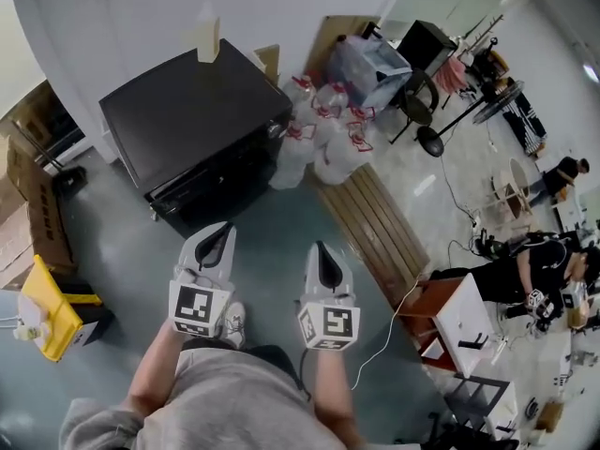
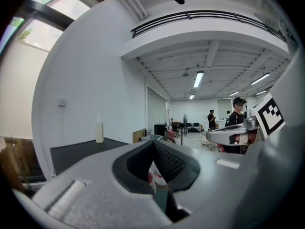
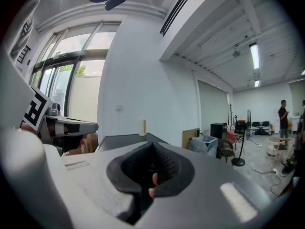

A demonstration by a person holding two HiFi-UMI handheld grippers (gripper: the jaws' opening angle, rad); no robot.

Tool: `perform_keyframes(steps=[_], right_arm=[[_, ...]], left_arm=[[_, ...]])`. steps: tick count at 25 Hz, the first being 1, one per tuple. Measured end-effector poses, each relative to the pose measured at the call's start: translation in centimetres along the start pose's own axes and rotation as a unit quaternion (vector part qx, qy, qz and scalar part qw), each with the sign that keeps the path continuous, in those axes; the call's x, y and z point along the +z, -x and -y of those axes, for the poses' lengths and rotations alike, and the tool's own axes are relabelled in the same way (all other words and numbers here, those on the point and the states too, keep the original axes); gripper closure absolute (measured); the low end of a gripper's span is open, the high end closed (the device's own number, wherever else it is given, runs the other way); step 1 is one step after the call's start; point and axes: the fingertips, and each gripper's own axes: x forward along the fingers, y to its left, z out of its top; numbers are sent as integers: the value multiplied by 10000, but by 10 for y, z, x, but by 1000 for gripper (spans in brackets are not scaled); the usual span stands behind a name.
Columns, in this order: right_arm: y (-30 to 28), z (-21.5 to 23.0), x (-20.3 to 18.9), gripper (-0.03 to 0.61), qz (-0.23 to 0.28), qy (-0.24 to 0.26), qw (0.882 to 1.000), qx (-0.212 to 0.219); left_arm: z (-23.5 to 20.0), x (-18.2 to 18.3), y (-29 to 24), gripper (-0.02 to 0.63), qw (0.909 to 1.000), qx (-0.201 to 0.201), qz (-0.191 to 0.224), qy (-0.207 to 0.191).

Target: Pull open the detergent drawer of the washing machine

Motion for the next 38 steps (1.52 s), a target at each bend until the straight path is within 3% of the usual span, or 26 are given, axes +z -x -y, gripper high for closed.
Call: perform_keyframes(steps=[6,12,17,25,32,38], right_arm=[[-48,-40,4,574,24,94,9967,803],[-95,-78,6,574,-37,195,9844,1746],[-144,-104,3,574,-72,366,9683,2469],[-217,-143,-16,574,-329,578,9351,3481],[-266,-182,-58,574,-676,653,9113,4008],[-292,-199,-101,574,-1087,690,8957,4256]], left_arm=[[-50,-12,16,603,9971,711,-97,267],[-93,-20,30,604,9870,1536,-188,424],[-127,-32,34,604,9714,2297,-251,538],[-176,-66,35,604,9374,3341,-523,829],[-214,-128,32,603,9144,3787,-848,1154],[-237,-167,25,603,9035,3897,-990,1483]])
